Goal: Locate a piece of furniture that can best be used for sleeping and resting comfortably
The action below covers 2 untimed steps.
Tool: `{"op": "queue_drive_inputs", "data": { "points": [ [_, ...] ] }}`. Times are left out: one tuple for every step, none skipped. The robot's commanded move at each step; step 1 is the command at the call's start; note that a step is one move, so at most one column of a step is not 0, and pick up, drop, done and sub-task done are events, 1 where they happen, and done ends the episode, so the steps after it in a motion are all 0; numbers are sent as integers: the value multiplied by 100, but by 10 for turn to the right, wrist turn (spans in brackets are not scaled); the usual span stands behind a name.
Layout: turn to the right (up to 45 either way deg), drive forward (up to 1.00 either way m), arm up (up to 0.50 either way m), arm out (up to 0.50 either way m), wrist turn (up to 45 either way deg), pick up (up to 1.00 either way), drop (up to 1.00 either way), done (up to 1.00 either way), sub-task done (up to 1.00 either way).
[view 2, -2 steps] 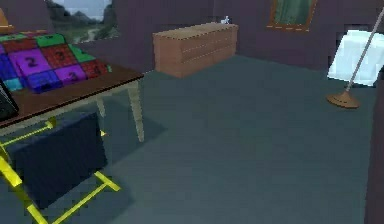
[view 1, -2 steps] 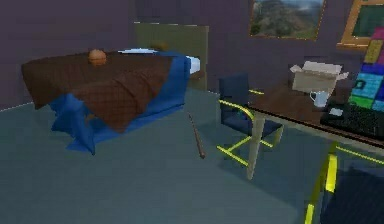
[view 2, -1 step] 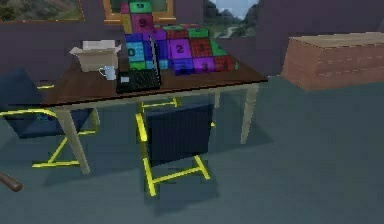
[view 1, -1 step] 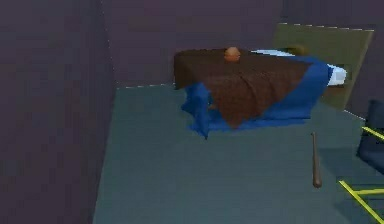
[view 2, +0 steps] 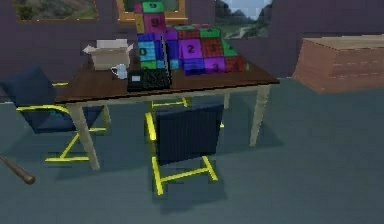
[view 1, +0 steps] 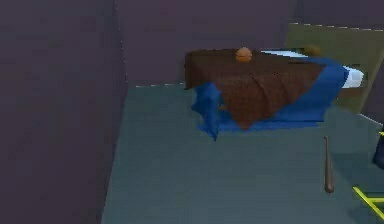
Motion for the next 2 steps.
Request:
{"op": "queue_drive_inputs", "data": {
  "points": [
    [0, 100, 0, 0, 0, 0, 0, 0, 0],
    [0, 65, 0, 0, 0, 0, 0, 0, 0]
  ]
}}
